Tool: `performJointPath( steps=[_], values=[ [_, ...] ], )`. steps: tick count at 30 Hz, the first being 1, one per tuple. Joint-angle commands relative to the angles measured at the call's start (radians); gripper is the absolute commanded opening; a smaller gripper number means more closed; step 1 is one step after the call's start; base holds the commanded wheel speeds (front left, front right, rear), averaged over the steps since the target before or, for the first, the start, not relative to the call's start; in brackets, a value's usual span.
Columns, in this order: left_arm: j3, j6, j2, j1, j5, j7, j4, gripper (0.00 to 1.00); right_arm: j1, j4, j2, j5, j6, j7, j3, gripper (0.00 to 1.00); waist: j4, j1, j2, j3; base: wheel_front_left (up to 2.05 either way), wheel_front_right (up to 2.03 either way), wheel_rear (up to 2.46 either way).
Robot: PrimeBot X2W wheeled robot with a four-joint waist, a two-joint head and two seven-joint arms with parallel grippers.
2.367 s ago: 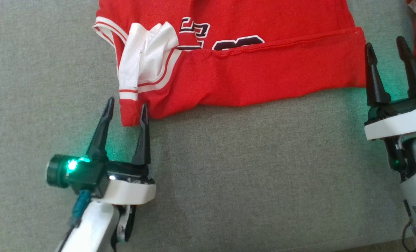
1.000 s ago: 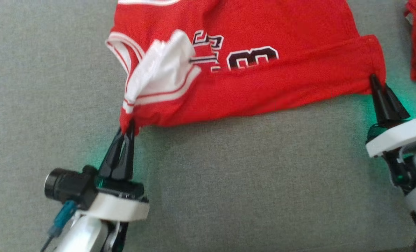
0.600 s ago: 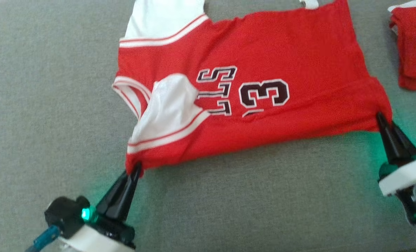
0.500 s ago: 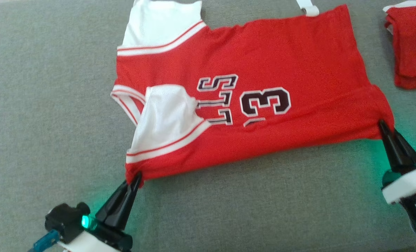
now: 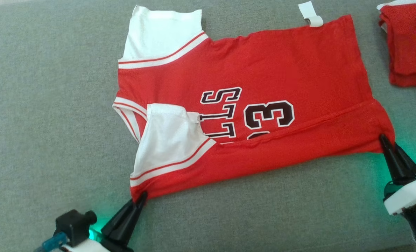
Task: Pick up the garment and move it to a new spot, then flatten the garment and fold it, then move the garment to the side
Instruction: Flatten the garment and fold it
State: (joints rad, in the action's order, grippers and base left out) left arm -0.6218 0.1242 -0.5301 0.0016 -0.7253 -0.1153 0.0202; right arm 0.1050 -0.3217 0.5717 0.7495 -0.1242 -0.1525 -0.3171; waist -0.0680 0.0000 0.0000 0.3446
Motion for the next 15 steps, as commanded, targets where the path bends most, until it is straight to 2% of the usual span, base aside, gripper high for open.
performJointPath(
  steps=[1, 2, 3, 4, 5, 6, 10, 15],
  values=[
    [0.024, 0.003, -0.022, -0.03, -0.007, 0.002, -0.007, 0.0, -0.011, 0.007, 0.026, 0.003, -0.007, -0.005, -0.003, 0.05, -0.001, 0.0, 0.0, -0.002, 0.0, 0.0, 0.0],
    [0.016, 0.001, -0.014, -0.037, -0.013, 0.013, 0.01, 0.0, 0.001, -0.006, 0.018, -0.005, -0.007, -0.015, 0.001, 1.0, -0.004, 0.0, 0.0, -0.006, 0.0, 0.0, 0.0],
    [0.014, -0.002, -0.009, -0.041, -0.015, 0.02, 0.014, 0.16, 0.006, -0.009, 0.016, -0.012, -0.007, -0.023, 0.002, 1.0, -0.005, 0.0, 0.0, -0.008, 0.0, 0.0, 0.0],
    [0.013, -0.006, -0.003, -0.045, -0.02, 0.027, 0.015, 0.39, 0.01, -0.01, 0.013, -0.018, -0.007, -0.029, 0.001, 1.0, -0.007, 0.0, 0.0, -0.01, 0.0, 0.0, 0.0],
    [0.013, -0.012, 0.001, -0.047, -0.024, 0.035, 0.014, 0.77, 0.014, -0.009, 0.011, -0.024, -0.007, -0.035, 0.001, 1.0, -0.01, 0.0, 0.0, -0.012, 0.0, 0.0, 0.0],
    [0.014, -0.023, 0.002, -0.05, -0.023, 0.041, 0.009, 1.0, 0.016, -0.005, 0.011, -0.033, -0.007, -0.042, 0.002, 1.0, -0.013, 0.0, 0.0, -0.013, 0.0, 0.0, 0.0],
    [0.027, -0.052, -0.01, -0.058, -0.022, 0.064, -0.027, 1.0, 0.021, 0.013, 0.009, -0.067, -0.007, -0.067, 0.01, 1.0, -0.023, 0.0, 0.0, -0.015, 0.0, 0.0, 0.0],
    [0.102, -0.107, -0.075, -0.126, -0.023, 0.117, -0.176, 1.0, 0.027, 0.064, -0.013, -0.125, -0.007, -0.092, 0.042, 1.0, -0.04, 0.0, 0.0, -0.007, 0.0, 0.0, 0.0]
  ],
)
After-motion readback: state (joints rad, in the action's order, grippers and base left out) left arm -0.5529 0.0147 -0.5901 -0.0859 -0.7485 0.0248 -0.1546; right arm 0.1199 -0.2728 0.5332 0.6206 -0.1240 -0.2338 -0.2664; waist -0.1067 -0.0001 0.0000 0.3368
